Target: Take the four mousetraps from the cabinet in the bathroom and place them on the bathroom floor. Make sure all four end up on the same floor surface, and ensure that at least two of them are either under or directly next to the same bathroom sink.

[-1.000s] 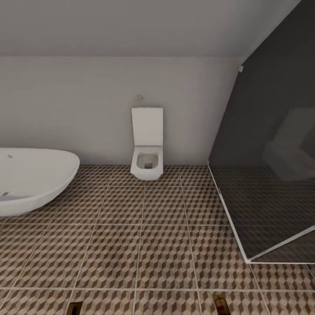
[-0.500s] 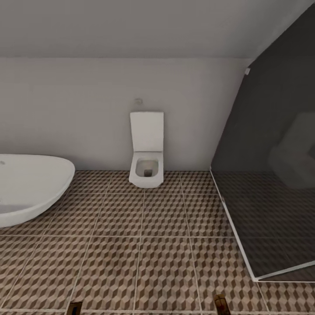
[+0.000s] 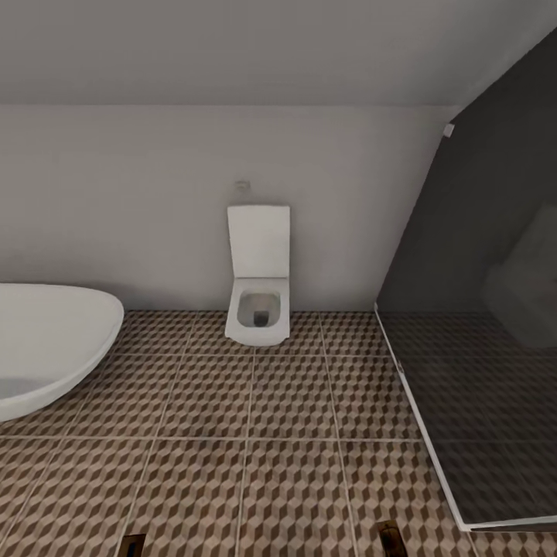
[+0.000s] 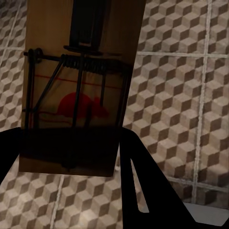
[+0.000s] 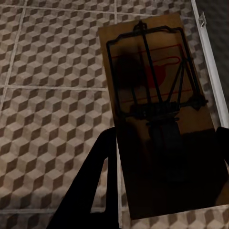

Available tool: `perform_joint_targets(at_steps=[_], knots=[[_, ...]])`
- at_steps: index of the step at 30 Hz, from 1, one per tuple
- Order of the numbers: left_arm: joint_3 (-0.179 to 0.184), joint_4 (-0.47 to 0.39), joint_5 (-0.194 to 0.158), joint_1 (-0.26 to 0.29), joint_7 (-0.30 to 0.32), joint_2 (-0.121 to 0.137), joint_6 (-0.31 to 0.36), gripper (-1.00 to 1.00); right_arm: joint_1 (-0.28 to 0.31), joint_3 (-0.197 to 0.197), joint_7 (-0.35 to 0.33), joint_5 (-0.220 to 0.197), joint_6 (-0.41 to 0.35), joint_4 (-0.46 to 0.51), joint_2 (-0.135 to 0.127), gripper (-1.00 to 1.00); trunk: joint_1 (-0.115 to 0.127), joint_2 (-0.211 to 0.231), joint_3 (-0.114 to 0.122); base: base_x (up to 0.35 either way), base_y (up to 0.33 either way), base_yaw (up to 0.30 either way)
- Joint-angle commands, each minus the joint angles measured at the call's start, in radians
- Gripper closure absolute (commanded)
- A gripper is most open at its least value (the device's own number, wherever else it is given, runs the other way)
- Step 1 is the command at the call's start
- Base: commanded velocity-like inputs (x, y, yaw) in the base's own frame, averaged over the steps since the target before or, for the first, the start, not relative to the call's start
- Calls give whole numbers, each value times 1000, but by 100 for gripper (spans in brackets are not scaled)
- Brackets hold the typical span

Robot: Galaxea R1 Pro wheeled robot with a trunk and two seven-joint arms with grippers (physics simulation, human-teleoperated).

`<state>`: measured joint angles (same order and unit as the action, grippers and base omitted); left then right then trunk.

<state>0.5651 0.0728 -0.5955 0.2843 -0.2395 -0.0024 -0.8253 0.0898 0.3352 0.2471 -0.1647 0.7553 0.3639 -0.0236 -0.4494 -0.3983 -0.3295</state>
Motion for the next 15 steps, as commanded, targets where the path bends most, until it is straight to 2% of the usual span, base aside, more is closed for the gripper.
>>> perform_joint_targets(at_steps=[1,5,15], knots=[[7,2,5,1,-12,-1,-2,100,1,8,0,-12,4,0,-1,100,-1,-2,-2,52,0,0],[7,2,5,1,-12,-1,-2,100,1,8,0,-12,4,0,-1,100,-1,-2,-2,67,27,0],[7,2,5,1,-12,-1,-2,100,1,8,0,-12,4,0,-2,100,-1,-2,-2,146,107,0]])
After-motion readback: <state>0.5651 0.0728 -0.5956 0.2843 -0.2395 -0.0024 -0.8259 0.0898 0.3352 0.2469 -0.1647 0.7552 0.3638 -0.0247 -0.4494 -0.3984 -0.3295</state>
